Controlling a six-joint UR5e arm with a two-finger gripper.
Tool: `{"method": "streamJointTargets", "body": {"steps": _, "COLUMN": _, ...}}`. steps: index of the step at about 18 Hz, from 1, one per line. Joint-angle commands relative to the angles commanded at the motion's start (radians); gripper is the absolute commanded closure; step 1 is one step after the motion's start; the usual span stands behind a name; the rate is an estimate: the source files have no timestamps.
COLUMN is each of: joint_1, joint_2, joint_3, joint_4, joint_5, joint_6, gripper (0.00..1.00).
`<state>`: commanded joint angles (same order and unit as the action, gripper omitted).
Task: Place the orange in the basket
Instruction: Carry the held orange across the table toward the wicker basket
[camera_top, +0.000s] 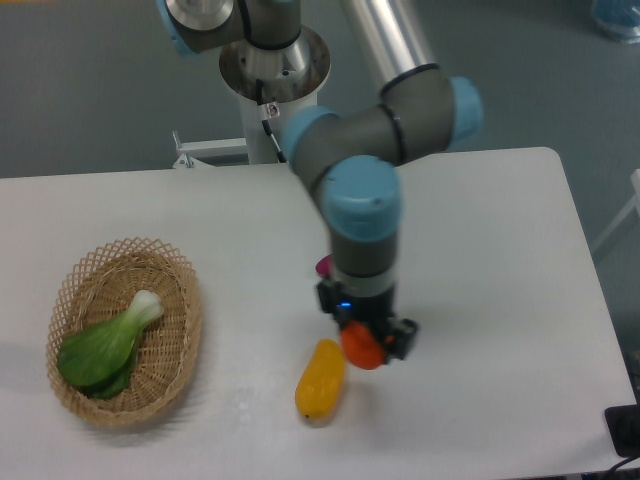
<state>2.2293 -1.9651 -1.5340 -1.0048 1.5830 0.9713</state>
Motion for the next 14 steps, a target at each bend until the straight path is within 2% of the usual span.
{"method": "streamJointTargets", "body": {"steps": 7, "joint_1": -0.19, "joint_2": 0.0, "joint_3": -0.006, "joint_4": 0.005, "joint_5": 0.017, "joint_6": -0.112, "gripper": 0.35}}
{"method": "streamJointTargets", "body": {"steps": 10, "joint_1": -0.267, "joint_2": -0.006, "joint_3": -0.014, "joint_4": 0.003, "joint_5": 0.066, "joint_6": -0.121, "gripper": 0.35}}
{"method": "streamJointTargets", "body": {"steps": 14, "joint_1": -0.295, "joint_2": -0.031, "joint_3": -0.02, "joint_4": 0.006, "joint_5": 0.068, "joint_6": -0.123, "gripper": 0.31}}
